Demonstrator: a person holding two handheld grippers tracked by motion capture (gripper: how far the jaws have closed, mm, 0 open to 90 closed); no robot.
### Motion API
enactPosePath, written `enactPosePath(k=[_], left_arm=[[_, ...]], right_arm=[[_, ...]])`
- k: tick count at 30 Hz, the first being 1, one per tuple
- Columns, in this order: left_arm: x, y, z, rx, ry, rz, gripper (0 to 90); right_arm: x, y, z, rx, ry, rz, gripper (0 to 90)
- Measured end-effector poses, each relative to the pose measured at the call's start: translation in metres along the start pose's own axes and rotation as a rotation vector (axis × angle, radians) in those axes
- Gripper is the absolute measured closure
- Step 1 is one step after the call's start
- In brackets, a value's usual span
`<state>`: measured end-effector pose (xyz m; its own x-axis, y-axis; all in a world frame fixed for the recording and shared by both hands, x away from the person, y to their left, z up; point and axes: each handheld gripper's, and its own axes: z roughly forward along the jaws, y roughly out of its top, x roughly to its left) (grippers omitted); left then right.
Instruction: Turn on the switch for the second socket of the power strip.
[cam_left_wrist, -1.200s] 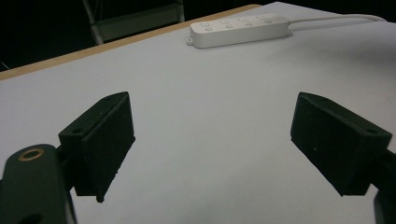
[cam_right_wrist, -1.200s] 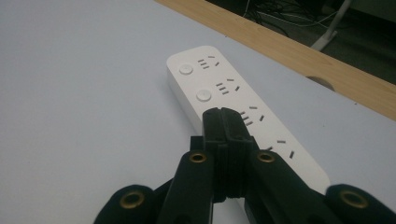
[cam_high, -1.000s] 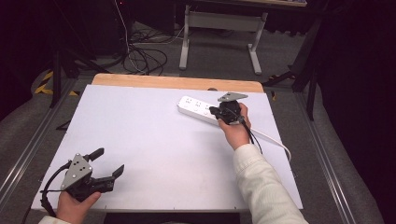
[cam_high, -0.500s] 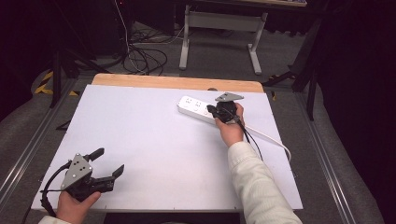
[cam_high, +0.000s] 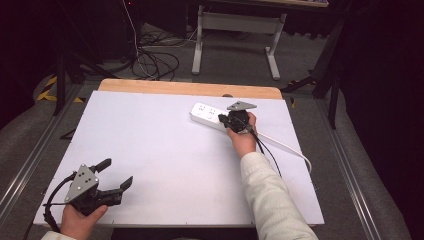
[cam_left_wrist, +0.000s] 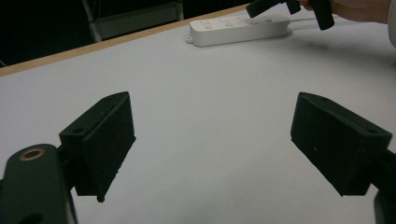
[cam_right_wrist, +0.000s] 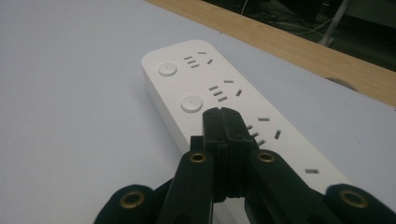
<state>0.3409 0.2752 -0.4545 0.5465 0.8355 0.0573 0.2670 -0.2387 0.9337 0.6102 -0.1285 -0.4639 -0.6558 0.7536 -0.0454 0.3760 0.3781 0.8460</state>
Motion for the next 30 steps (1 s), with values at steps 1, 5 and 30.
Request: enactPosePath(k=[1, 5, 30], left_arm=[[0.0002, 0.0, 0.0, -0.001, 0.001, 0.001, 14.0], [0.0005, -0.0001, -0.0001, -0.001, 0.001, 0.0, 14.0], [-0.0006, 0.0, 0.0002, 0.001, -0.004, 0.005, 14.0]], right_arm=[[0.0001, -0.0004, 0.0008, 0.001, -0.001, 0.002, 90.0], [-0.0014, -0.0023, 0.0036, 0.007, -0.008, 0.008, 90.0], [0.0039, -0.0051, 0.0092, -0.001, -0.041, -0.029, 90.0]])
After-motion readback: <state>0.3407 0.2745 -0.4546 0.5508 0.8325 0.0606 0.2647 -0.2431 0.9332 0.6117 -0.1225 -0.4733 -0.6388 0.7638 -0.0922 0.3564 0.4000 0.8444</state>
